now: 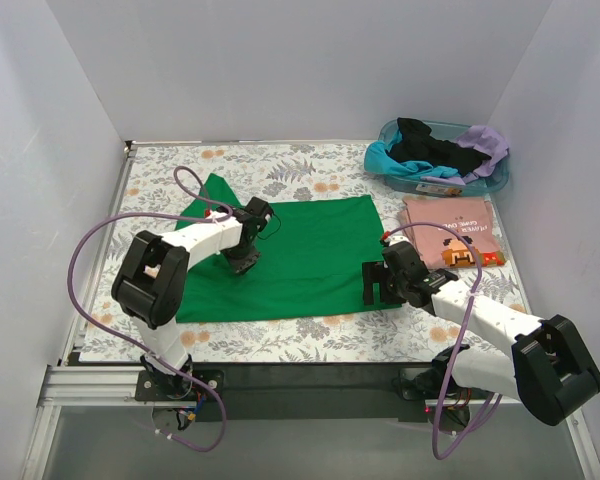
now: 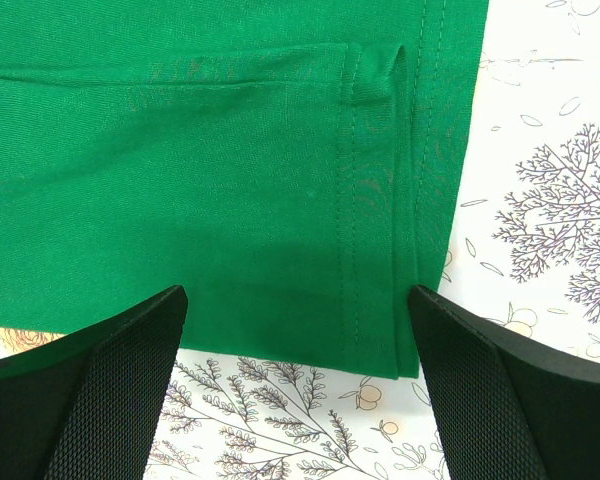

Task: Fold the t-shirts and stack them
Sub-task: Fold the tshirt

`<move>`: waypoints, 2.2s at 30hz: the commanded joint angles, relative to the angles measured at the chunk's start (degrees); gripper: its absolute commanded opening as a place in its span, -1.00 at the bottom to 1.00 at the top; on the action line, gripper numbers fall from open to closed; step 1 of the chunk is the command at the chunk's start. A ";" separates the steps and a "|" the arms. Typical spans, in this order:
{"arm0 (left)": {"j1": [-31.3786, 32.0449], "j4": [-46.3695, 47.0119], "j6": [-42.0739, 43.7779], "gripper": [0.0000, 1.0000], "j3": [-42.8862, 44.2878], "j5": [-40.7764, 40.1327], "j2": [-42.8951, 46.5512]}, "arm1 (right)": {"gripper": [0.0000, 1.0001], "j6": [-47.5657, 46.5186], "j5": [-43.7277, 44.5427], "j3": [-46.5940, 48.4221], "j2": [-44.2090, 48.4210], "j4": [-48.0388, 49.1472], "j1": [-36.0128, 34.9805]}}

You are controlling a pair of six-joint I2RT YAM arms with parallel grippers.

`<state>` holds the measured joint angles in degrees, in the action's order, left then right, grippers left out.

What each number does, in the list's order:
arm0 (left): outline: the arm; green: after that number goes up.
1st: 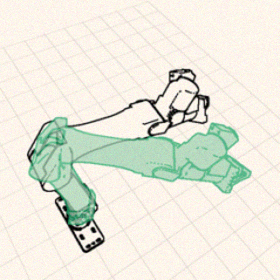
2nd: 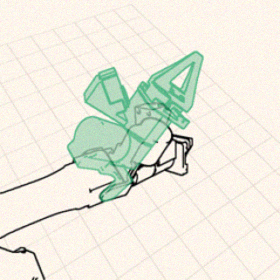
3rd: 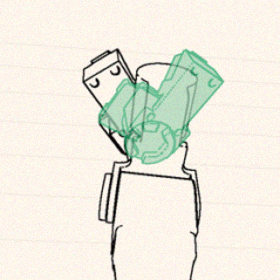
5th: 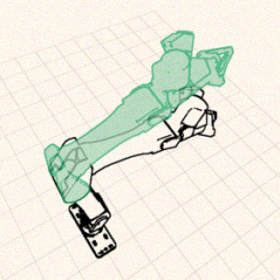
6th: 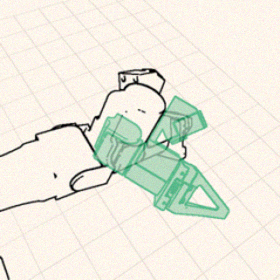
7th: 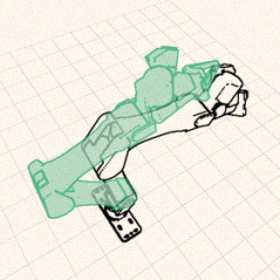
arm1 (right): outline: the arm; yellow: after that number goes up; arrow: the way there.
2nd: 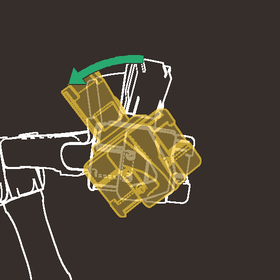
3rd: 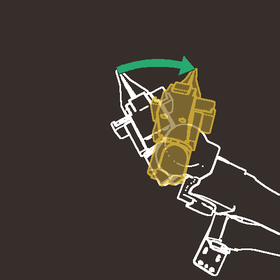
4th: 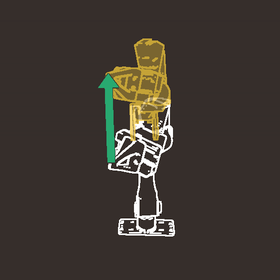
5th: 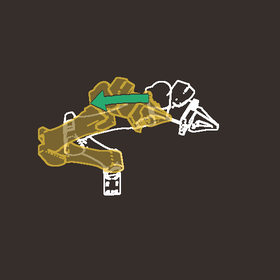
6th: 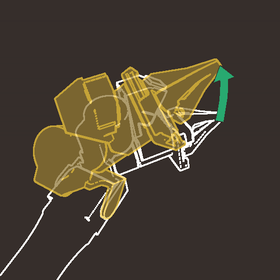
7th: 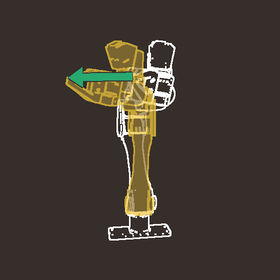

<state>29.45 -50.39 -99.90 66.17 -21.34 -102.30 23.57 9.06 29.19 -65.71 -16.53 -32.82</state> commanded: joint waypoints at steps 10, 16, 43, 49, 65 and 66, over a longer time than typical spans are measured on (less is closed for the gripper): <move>2.63 1.97 2.52 -0.89 3.52 -4.49 0.71 | 0.97 -0.46 0.43 -0.01 -0.21 0.19 -0.05; 2.72 0.47 4.53 0.45 8.61 -7.12 -1.32 | 0.97 -0.90 -0.01 0.60 0.58 0.19 -0.05; -21.63 14.09 25.02 0.15 64.44 7.98 -42.98 | 0.97 -4.85 8.25 35.67 -32.55 2.30 10.49; -21.63 12.43 24.49 -0.35 63.91 6.05 -44.91 | 0.97 -4.41 9.66 36.99 -34.74 2.38 10.76; -21.63 17.60 22.20 -1.00 45.63 0.51 -30.42 | 0.86 -0.55 15.27 59.66 -51.08 3.09 11.37; -21.63 17.52 22.38 -1.00 45.63 0.34 -29.89 | 0.85 -0.46 15.81 60.97 -52.05 3.09 11.37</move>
<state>7.99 -33.06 -77.60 113.32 -18.85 -137.36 21.47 21.26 85.78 -114.65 -14.41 -21.50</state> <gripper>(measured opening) 0.010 0.934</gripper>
